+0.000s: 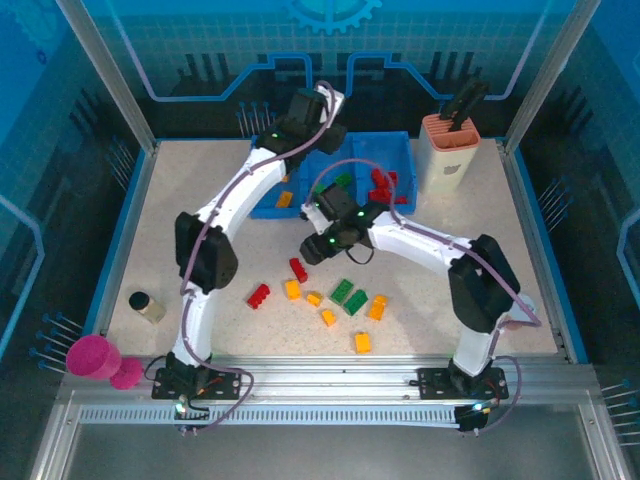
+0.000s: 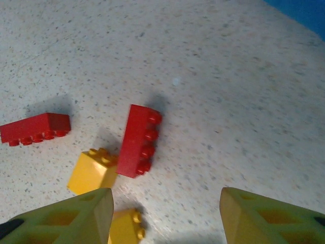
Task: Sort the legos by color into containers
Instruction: Place the lego in the container, then pick up the lego from the center of the table.
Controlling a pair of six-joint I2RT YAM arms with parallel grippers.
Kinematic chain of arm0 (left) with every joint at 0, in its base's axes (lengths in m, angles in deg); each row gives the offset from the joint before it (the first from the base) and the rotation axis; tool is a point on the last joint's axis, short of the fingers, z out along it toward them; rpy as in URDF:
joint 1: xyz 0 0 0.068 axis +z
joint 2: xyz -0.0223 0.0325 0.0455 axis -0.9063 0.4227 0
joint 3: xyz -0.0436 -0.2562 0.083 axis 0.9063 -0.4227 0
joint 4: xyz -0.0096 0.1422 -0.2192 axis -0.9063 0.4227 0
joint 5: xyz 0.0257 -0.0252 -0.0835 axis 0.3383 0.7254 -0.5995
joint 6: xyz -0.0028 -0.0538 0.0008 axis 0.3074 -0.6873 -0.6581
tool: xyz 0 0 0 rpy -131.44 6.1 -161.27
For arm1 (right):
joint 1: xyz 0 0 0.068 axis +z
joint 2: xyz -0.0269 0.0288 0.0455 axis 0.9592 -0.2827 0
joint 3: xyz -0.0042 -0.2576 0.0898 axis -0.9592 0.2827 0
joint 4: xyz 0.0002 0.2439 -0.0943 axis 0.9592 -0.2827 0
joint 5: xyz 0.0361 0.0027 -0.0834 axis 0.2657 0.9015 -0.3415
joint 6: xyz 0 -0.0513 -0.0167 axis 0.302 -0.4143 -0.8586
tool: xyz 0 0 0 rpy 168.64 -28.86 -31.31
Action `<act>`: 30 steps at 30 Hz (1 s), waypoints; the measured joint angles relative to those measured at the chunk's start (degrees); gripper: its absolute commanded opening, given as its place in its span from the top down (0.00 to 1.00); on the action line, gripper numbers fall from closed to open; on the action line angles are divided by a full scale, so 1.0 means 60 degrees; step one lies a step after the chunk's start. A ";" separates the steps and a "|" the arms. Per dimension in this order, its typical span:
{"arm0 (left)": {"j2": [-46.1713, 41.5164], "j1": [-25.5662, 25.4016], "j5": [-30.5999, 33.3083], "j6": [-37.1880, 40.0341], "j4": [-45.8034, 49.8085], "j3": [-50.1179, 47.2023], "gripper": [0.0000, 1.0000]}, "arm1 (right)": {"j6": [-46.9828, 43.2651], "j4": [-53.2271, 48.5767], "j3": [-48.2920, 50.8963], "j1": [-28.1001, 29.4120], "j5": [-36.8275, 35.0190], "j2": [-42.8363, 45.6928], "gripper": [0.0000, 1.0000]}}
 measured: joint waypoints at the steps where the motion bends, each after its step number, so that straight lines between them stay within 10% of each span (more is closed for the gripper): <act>1: -0.0306 0.0062 -0.0004 -0.0033 -0.0025 -0.0291 0.42 | 0.0000 -0.0004 -0.0200 0.0106 0.0000 -0.0215 0.39; 18: -0.5785 0.1293 -0.0397 -0.0765 -0.1242 -0.6211 0.29 | 0.0441 -0.0980 -0.2259 0.0586 -0.0233 -0.3297 0.38; 30: -0.7435 0.1708 -0.0455 -0.1118 -0.2473 -0.8025 0.25 | 0.0546 -0.1541 -0.2667 0.0594 -0.1118 -0.3676 0.76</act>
